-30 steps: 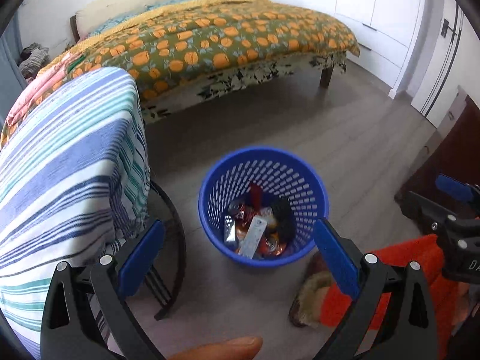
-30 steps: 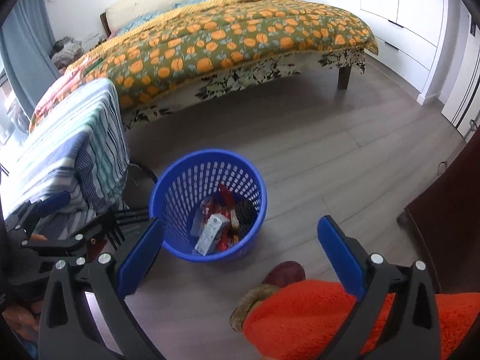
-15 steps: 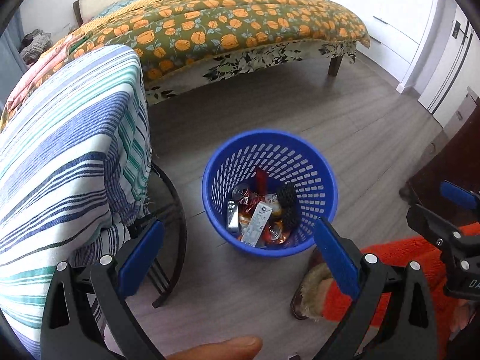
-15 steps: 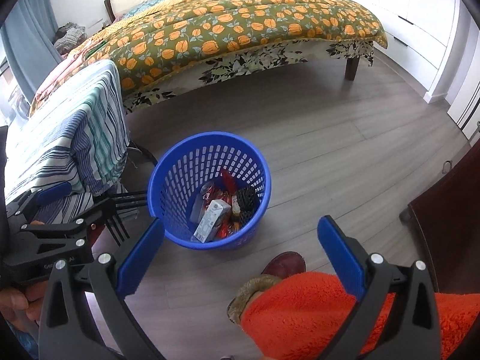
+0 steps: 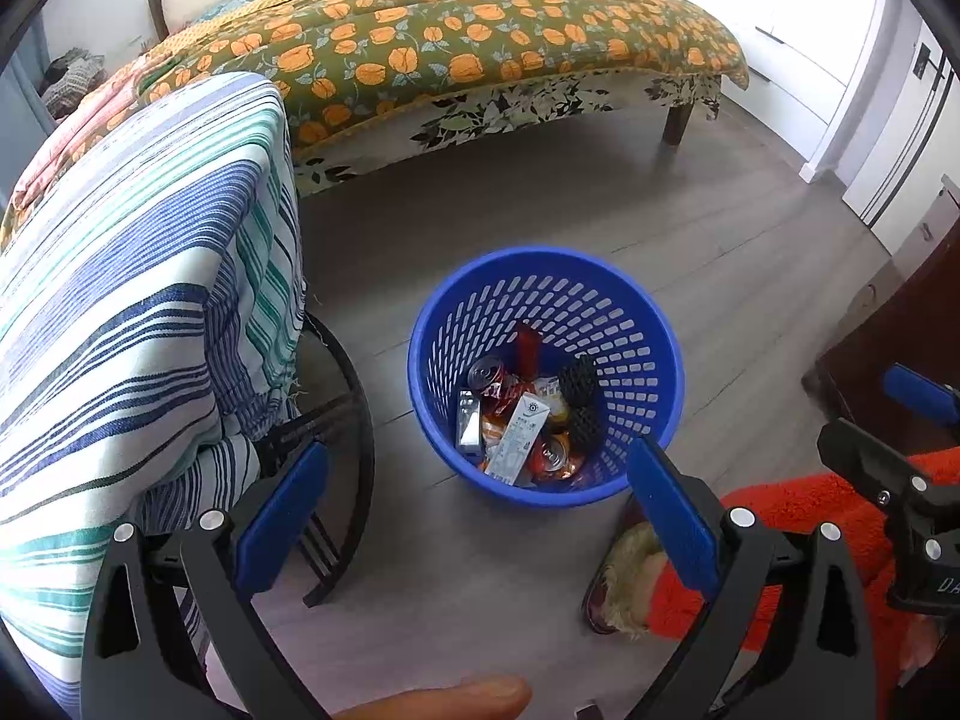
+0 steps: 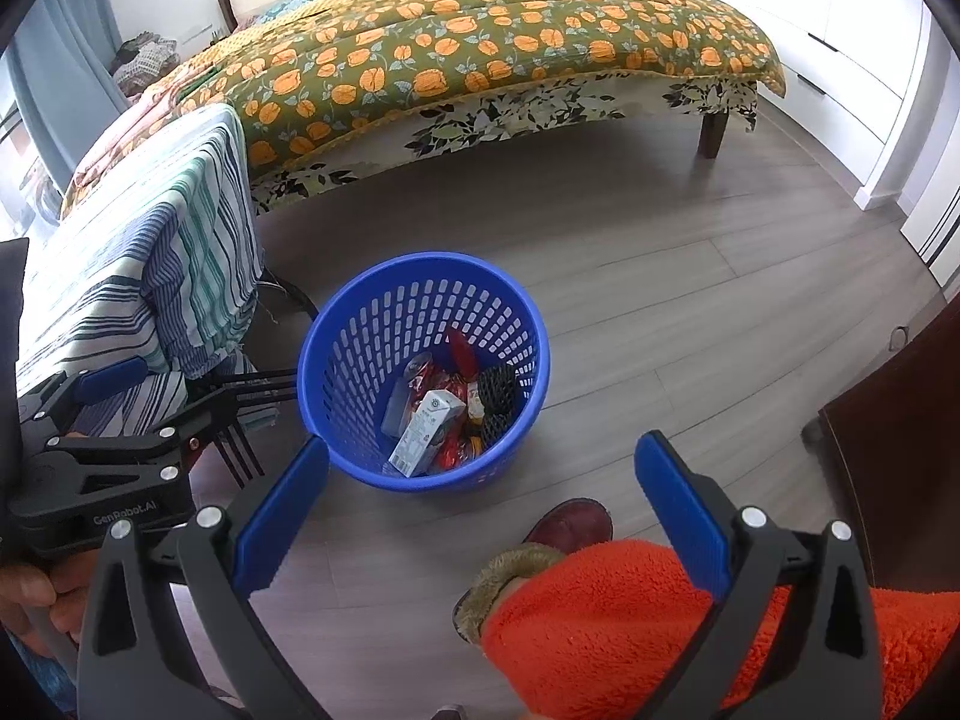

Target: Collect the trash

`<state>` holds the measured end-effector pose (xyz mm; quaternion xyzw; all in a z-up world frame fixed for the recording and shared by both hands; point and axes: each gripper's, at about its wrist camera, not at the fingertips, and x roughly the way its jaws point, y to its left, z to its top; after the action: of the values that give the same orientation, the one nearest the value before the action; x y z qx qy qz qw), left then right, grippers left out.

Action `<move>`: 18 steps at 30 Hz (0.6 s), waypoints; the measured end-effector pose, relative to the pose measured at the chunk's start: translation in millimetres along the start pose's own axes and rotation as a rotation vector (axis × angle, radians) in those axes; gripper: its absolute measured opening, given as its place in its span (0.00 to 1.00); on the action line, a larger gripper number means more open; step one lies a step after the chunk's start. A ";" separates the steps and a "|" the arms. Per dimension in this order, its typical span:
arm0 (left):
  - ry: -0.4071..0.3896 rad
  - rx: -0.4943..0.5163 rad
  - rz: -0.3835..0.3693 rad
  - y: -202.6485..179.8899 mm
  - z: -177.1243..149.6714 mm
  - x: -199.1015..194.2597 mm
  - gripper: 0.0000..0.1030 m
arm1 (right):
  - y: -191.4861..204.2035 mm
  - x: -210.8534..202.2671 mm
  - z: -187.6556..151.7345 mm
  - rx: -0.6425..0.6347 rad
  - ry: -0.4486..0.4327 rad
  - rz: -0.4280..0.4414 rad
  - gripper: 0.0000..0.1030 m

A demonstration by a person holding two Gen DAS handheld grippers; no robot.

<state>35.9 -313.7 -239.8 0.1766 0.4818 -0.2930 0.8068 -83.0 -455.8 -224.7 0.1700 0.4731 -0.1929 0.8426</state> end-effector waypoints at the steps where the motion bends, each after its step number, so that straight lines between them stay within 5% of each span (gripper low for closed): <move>1: 0.000 -0.001 0.001 0.0 0.1 0.1 0.95 | 0.1 0.1 -0.1 -0.001 0.001 0.000 0.96; 18: 0.005 -0.005 0.012 3.7 -0.9 1.7 0.95 | 3.1 1.7 -1.6 -0.003 0.006 0.003 0.96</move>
<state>38.3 -310.8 -241.7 0.1782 0.4836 -0.2866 0.8076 -81.9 -452.6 -226.6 0.1699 0.4756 -0.1904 0.8418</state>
